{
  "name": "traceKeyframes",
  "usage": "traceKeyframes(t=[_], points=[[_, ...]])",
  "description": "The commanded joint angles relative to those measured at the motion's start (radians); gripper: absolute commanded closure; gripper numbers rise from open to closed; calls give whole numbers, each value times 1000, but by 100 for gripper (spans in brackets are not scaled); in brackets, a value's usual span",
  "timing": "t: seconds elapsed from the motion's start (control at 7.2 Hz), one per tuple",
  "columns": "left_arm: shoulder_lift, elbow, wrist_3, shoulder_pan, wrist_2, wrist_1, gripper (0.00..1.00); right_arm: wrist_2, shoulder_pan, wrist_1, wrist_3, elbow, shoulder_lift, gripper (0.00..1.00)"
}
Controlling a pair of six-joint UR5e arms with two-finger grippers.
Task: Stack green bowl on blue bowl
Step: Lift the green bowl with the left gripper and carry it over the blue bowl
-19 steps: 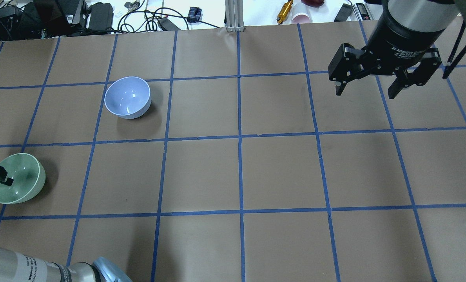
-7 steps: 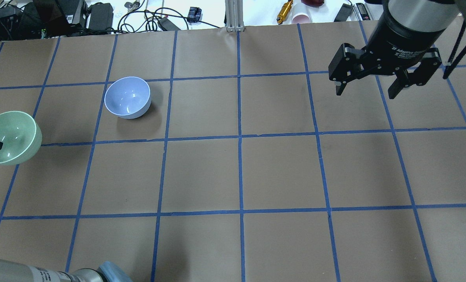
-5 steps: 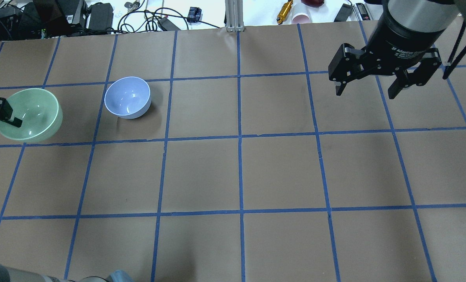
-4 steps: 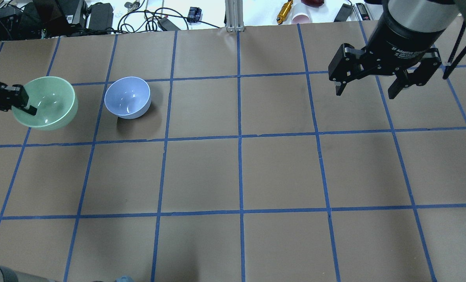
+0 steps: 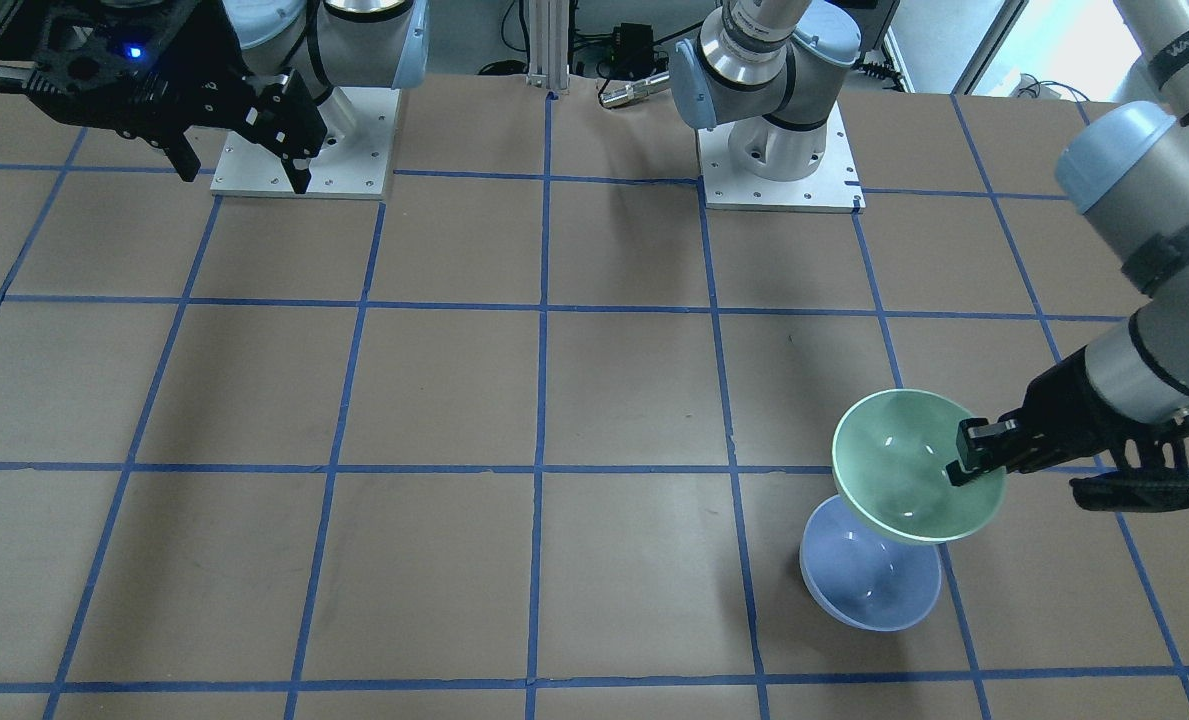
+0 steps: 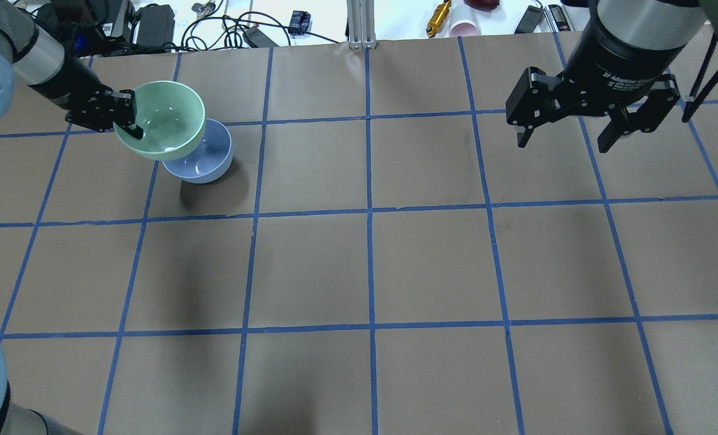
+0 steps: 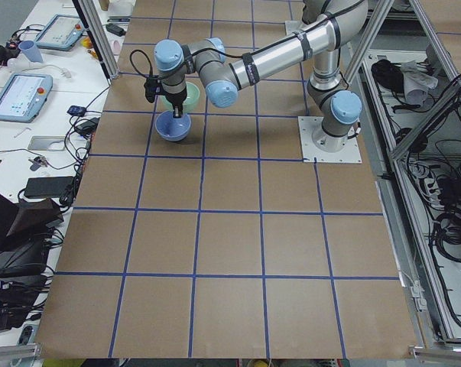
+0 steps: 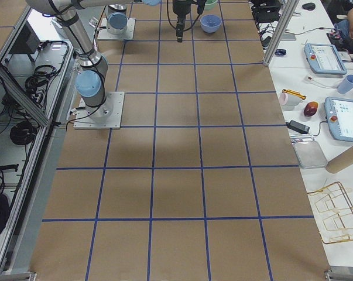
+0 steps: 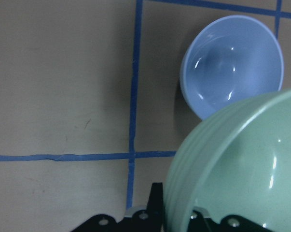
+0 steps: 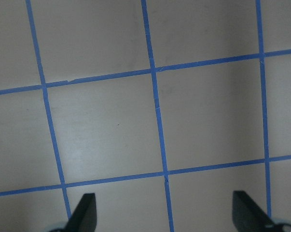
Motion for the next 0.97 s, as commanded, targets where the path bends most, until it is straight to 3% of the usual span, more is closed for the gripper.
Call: traceKeyframes(t=[0.0, 0.42, 0.56, 0.83], points=[[-68, -7, -32, -63, 4, 76, 100, 0, 0, 2, 0, -1, 0, 0], [-74, -31, -21, -64, 39, 75, 100, 0, 0, 0, 0, -1, 0, 0], [-77, -20, -15, -63, 124, 80, 100, 0, 0, 0, 0, -1, 0, 0], [-106, 7, 2, -63, 130, 110, 100, 0, 0, 0, 0, -1, 0, 0]])
